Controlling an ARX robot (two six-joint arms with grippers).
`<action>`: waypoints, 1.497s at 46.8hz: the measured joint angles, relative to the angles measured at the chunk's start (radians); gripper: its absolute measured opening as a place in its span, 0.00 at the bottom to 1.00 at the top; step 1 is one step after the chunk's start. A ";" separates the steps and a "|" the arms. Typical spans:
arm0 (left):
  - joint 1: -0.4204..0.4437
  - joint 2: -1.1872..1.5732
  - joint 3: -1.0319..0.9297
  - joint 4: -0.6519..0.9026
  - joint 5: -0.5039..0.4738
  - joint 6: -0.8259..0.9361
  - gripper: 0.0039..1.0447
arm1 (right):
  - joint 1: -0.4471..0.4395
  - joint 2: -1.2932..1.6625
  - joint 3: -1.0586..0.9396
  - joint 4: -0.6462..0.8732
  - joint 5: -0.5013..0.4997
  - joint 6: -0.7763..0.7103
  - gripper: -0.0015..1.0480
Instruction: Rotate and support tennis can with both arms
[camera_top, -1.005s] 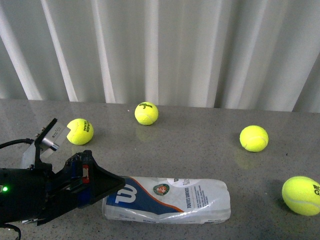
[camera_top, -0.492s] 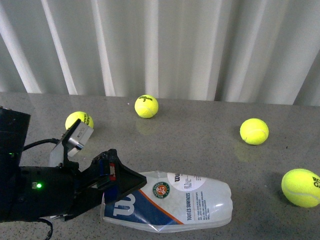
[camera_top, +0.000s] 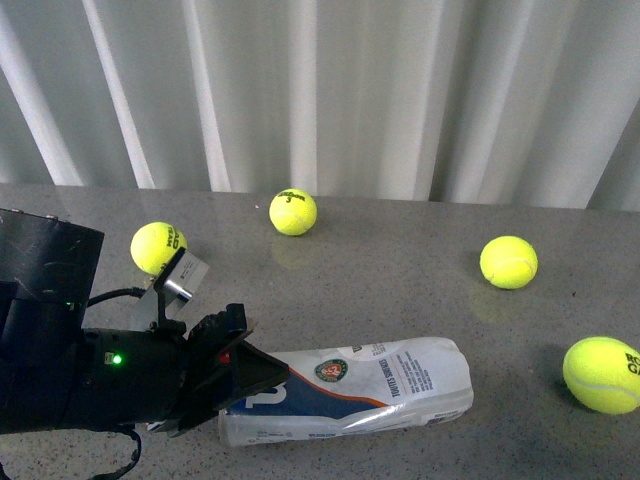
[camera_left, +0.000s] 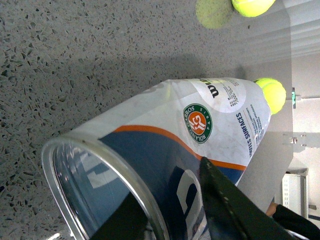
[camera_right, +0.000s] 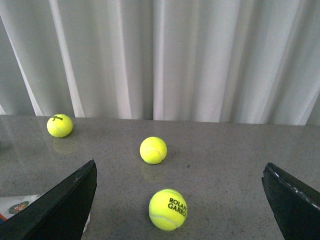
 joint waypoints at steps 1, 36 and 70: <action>0.001 0.000 0.000 0.003 0.003 -0.005 0.23 | 0.000 0.000 0.000 0.000 0.000 0.000 0.93; -0.019 -0.525 0.377 -0.930 -0.240 0.734 0.03 | 0.000 0.000 0.000 0.000 0.000 0.000 0.93; -0.251 -0.314 0.595 -1.332 -0.668 1.529 0.03 | 0.000 0.000 0.000 0.000 0.000 0.000 0.93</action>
